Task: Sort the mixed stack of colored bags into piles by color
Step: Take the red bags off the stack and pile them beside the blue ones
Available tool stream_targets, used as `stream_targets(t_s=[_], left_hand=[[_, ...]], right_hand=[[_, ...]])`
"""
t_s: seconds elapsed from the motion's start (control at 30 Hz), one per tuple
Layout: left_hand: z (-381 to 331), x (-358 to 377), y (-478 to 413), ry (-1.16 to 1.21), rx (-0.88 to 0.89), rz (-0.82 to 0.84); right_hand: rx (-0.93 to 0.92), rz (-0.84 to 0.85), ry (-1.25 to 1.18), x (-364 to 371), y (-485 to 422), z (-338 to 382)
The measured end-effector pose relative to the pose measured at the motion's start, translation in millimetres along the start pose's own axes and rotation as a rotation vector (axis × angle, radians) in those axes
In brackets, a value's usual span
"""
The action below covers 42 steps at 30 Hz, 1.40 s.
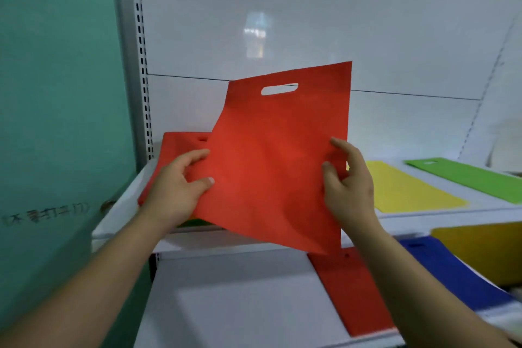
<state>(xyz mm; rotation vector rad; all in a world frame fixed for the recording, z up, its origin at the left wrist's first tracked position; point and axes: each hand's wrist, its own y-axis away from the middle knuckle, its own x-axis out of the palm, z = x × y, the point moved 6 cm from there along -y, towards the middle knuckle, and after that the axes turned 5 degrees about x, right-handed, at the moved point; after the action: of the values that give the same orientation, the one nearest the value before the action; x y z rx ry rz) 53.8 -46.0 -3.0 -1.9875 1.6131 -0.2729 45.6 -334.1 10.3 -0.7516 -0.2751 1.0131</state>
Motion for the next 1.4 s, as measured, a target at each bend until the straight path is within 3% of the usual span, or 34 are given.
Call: stream_targets(t_s=[0.2, 0.63, 0.83, 1.07, 1.4], left_hand=[[-15.2, 62.7, 62.7, -0.086, 0.137, 0.071], [-48.1, 316.8, 220.1, -0.042, -0.022, 0.365], [-35.7, 392.8, 272.1, -0.029, -0.128, 0.465], [15.2, 417.7, 307.0, -0.060, -0.275, 0.512], [112.8, 420.0, 265.5, -0.143, -0.479, 0.389]], right_hand=[[0.127, -0.087, 0.094, -91.2, 37.0, -32.1], [0.386, -0.085, 0.371, -366.7, 109.0, -128.9], [0.517, -0.046, 0.440, -445.8, 148.5, -171.7], [0.637, 0.046, 0.517, -451.1, 177.3, -229.5], [0.726, 0.301, 0.530, -349.1, 130.4, -340.9]])
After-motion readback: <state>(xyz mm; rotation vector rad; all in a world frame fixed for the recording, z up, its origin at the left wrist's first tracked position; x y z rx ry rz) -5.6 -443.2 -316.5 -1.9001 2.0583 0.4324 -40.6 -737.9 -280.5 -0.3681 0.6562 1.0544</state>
